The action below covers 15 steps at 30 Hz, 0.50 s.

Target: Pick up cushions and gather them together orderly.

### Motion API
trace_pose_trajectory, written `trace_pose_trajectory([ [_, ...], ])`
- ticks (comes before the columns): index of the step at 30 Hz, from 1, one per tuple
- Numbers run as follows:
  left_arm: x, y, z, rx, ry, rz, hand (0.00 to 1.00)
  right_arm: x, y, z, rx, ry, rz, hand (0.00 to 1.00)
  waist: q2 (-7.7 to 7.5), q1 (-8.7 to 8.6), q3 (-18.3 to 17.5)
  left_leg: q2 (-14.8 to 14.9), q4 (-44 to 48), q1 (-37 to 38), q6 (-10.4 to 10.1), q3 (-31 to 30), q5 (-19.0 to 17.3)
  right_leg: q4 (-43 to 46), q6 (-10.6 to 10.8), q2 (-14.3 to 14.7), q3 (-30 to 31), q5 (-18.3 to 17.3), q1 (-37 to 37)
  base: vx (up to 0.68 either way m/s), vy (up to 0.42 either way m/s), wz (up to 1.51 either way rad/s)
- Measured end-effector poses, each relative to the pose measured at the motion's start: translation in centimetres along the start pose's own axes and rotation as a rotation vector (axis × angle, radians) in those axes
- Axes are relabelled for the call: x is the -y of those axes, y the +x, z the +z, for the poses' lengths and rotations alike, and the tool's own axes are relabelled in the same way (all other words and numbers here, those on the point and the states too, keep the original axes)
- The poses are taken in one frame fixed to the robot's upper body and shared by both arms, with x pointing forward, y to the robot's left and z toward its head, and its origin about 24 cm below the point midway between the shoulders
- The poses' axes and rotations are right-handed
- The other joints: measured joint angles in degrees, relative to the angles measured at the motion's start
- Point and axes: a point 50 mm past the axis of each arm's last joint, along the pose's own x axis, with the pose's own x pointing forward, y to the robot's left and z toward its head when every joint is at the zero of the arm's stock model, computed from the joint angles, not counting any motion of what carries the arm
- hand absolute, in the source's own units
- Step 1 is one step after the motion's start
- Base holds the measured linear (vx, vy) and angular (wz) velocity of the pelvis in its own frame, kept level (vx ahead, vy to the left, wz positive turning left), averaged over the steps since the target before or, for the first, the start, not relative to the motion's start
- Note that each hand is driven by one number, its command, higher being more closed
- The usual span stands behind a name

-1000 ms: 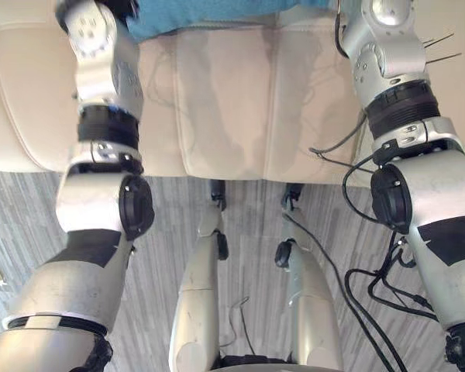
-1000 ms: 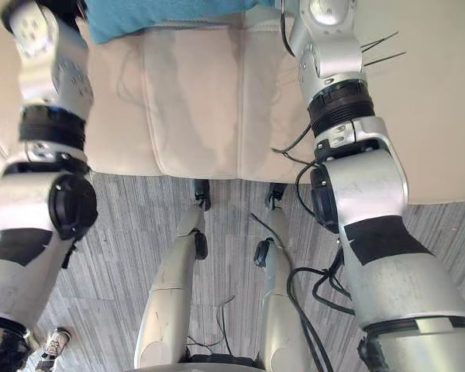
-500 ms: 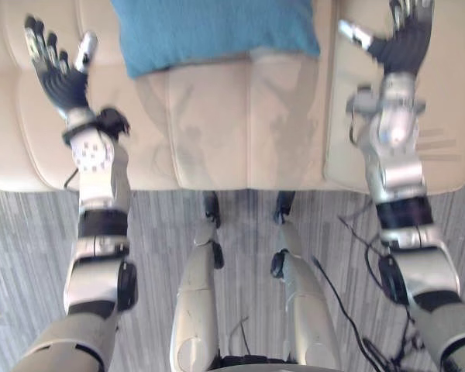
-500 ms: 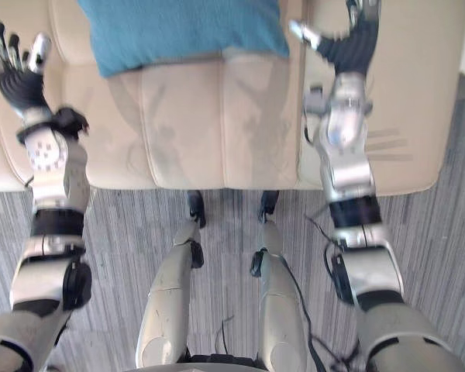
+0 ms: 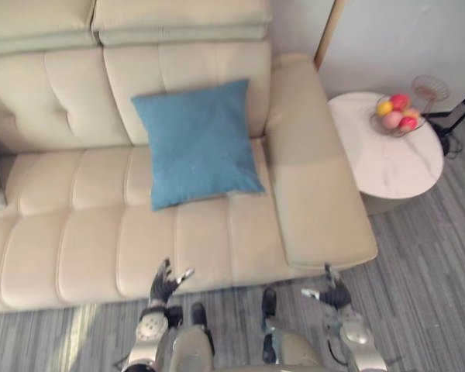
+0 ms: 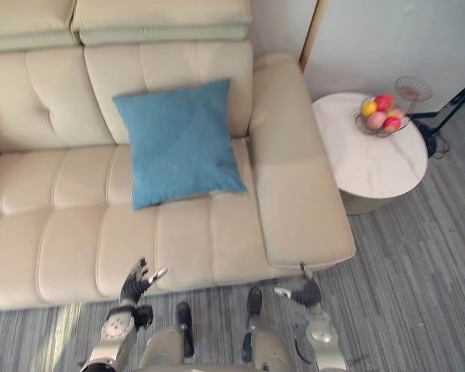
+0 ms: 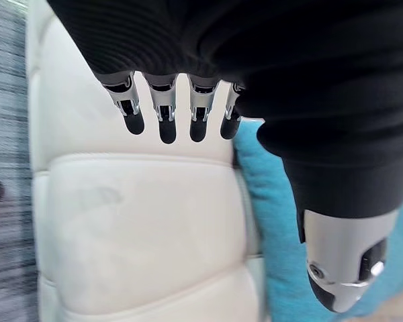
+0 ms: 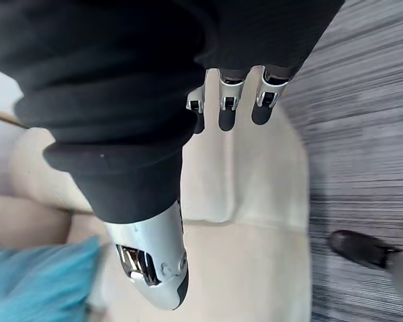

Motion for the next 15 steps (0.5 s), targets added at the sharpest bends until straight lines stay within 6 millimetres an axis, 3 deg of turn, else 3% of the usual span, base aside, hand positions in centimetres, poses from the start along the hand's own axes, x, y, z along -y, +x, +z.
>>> trace_pose_trajectory([
  [1,-0.7,-0.4,-1.3,-0.056,0.023,0.013,0.0,0.7,-0.4,-1.9,-0.085,-0.011,-0.012,0.0,0.09,0.0,-0.13,-0.48,-0.56,2.22,0.12,0.53,-0.31,-0.12,0.25,-0.15,0.6,-0.18,1.64,0.04,0.047,-0.13],
  [4,-1.8,-1.1,-3.0,-0.118,0.08,0.01,0.0,2.4,-1.5,-4.4,-0.184,-0.046,-0.032,0.0,0.58,-0.15,-1.42,-1.55,-2.32,5.7,0.26,1.21,-0.4,-0.17,1.05,-0.87,1.3,-0.76,3.9,0.04,0.057,-0.14],
  [8,-3.8,-2.2,-4.5,-0.165,0.108,0.036,0.0,4.1,-1.4,-4.3,-0.181,-0.083,-0.042,0.0,1.12,-0.04,-2.47,-1.67,-0.6,7.24,0.99,4.46,-1.56,3.8,1.74,-0.98,4.7,-1.38,2.26,0.03,0.054,-0.36],
  [11,-4.1,-1.9,-3.7,-0.134,0.116,0.04,0.0,4.2,-1.5,-4.4,-0.183,-0.093,-0.036,0.0,1.11,-0.35,-2.27,-1.07,4.17,4.48,2.13,4.46,-2.97,10.51,2.98,-1.44,5.44,-2.05,-1.5,-0.07,0.053,-0.12],
  [12,-3.8,-1.6,-3.0,-0.102,0.11,0.036,0.0,4.1,-1.2,-4.0,-0.171,-0.09,-0.034,0.0,1.96,-0.13,-1.75,0.55,4.78,3.46,2.89,3.97,-3.12,17.94,4.01,-1.32,5.41,-6.53,-3.65,-0.15,-0.007,0.34],
  [13,-3.5,-1.2,-2.3,-0.074,0.12,0.021,0.0,3.7,-1.6,-4.6,-0.19,-0.085,-0.023,0.0,1.77,-0.43,-1.13,-0.17,6.28,2.63,2.97,2.38,-3.17,37.96,2.89,-3.01,4.94,-15.25,-7.47,-0.14,-0.05,0.54],
  [15,-3.3,-1.2,-1.7,-0.045,0.133,0.007,0.0,3.0,-2.1,-5.2,-0.21,-0.071,-0.005,0.0,0.04,-0.65,-1.38,-0.91,8.25,1.56,3.03,0.22,-3.21,50.28,5.86,-3.99,6.05,-19.6,-6.24,-0.09,-0.12,0.68],
])
